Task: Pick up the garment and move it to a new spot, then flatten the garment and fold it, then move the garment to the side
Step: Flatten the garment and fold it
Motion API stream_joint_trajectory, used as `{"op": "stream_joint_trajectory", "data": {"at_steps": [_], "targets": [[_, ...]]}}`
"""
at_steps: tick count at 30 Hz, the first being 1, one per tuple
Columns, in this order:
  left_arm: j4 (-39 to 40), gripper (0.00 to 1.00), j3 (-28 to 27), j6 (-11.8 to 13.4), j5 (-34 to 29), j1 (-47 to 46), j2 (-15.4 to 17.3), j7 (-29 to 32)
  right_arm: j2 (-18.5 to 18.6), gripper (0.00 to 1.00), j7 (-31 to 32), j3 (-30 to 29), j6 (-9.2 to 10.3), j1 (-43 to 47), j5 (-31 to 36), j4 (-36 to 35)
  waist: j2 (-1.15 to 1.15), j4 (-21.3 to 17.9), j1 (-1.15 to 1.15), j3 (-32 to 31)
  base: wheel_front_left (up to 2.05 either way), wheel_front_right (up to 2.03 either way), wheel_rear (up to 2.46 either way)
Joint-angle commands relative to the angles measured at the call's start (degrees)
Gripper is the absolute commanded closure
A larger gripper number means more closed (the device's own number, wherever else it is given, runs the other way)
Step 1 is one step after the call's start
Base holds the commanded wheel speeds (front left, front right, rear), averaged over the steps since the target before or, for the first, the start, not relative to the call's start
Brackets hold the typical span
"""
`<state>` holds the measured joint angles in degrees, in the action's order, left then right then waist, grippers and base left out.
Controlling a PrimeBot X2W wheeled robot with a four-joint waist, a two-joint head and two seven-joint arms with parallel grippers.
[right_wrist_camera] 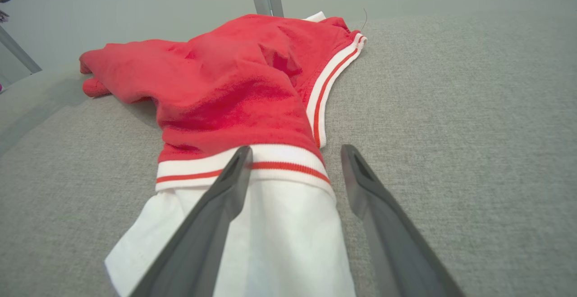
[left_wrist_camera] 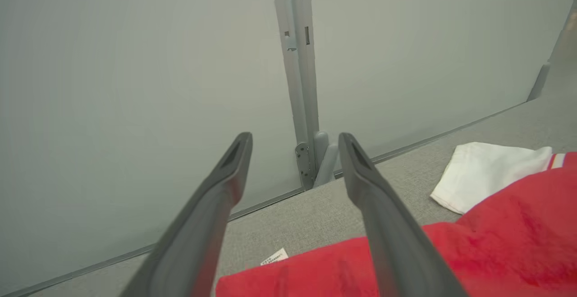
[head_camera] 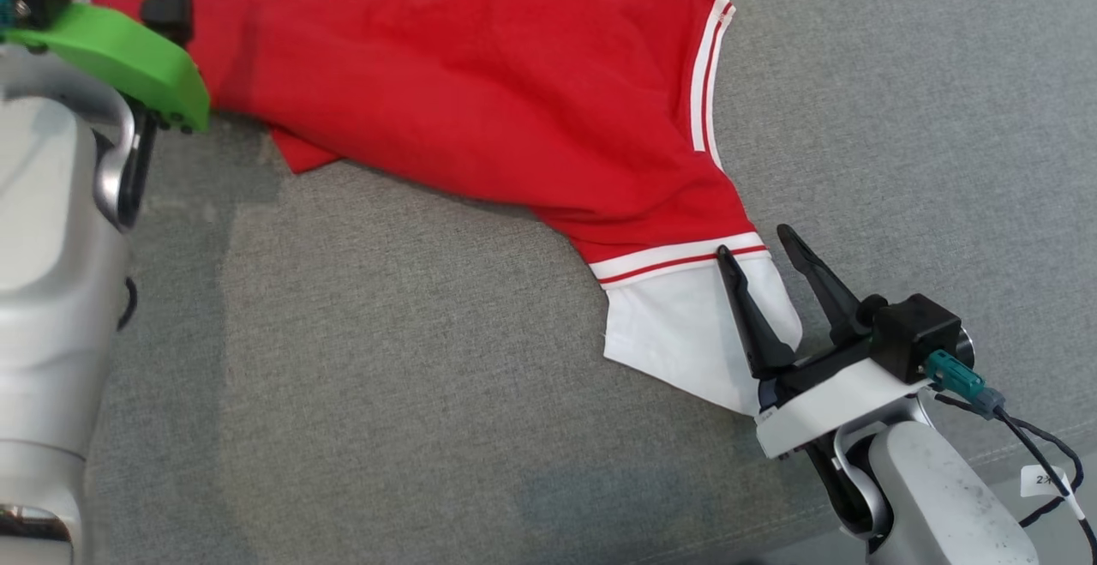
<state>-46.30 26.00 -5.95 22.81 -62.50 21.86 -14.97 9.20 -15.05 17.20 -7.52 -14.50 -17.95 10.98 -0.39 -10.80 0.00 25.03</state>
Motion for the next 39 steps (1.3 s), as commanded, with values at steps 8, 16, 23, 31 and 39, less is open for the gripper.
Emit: {"op": "stream_joint_trajectory", "data": {"at_steps": [8,16,23,31,39], "targets": [[8.4,0.0,-8.74,0.89,0.38,16.73,-6.78,-0.17,0.74,0.0,-0.17,-0.85,0.06,1.41,0.36,-0.08,0.39,4.04,0.0,-3.96,0.0,0.0,0.0],[11.72,0.0,-12.66,-0.87,-1.95,29.21,-14.4,-0.18,1.48,0.0,-0.17,-0.41,0.06,1.46,0.02,-0.35,0.39,4.75,0.0,-4.63,0.0,0.0,0.0],[9.4,0.0,-13.79,-1.49,-4.27,29.79,-16.14,-0.18,1.73,0.0,-0.17,-0.57,0.06,0.9,-0.06,-0.93,0.39,2.54,0.0,-2.27,0.0,0.0,0.0],[8.23,0.0,-14.51,-1.56,-5.35,28.05,-15.88,-0.18,1.09,0.0,-0.17,-1.32,0.06,0.27,0.12,-1.7,0.39,0.78,0.0,0.12,0.0,0.0,0.0],[11.99,1.0,-11.94,-1.57,-4.3,27.59,-15.37,-0.16,0.96,0.0,-0.17,-2.05,0.06,-0.16,0.77,-2.05,0.39,1.87,0.0,0.69,0.0,0.0,0.0]]}}
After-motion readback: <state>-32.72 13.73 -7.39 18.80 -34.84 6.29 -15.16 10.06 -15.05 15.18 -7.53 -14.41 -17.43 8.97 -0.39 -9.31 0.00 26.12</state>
